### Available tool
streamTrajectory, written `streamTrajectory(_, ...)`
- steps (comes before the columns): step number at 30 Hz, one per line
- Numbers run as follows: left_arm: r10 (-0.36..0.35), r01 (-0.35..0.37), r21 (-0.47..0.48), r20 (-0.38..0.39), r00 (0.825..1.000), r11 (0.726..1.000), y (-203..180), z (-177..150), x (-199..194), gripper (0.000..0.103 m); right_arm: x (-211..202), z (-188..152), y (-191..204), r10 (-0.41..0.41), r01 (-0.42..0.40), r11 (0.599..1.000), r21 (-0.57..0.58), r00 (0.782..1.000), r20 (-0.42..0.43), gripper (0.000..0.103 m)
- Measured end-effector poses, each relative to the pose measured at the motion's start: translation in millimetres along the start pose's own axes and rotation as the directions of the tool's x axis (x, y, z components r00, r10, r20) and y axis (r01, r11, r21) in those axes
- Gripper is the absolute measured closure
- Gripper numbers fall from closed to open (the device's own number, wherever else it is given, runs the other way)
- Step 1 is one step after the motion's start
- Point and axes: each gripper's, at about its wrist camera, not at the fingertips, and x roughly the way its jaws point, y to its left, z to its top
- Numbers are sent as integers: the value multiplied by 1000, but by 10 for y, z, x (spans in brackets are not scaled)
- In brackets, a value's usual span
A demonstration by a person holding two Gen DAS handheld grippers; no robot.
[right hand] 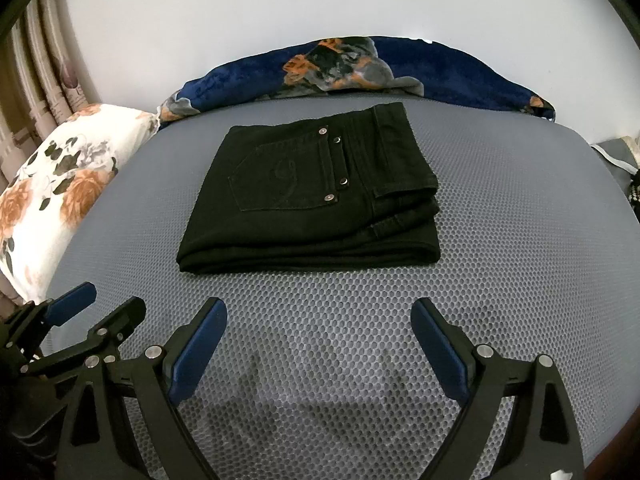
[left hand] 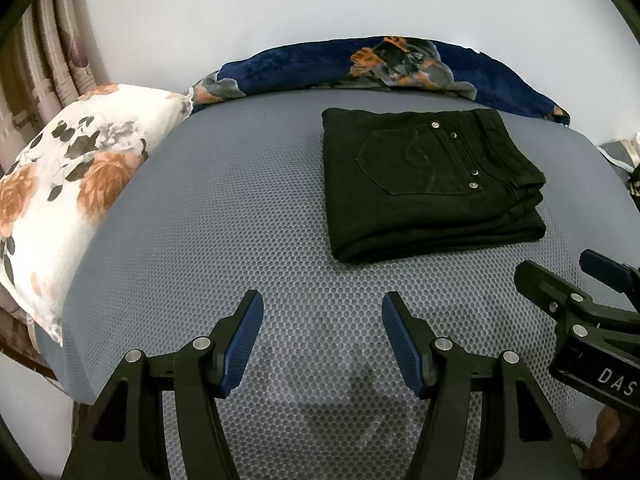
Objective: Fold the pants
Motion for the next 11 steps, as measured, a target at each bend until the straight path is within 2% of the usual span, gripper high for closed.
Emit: streamTrajectory(11,-15,15,11,-9,1000,1000,0,1,26,41,3,-14,-3,-3,3,1000,6,1000,-2,11)
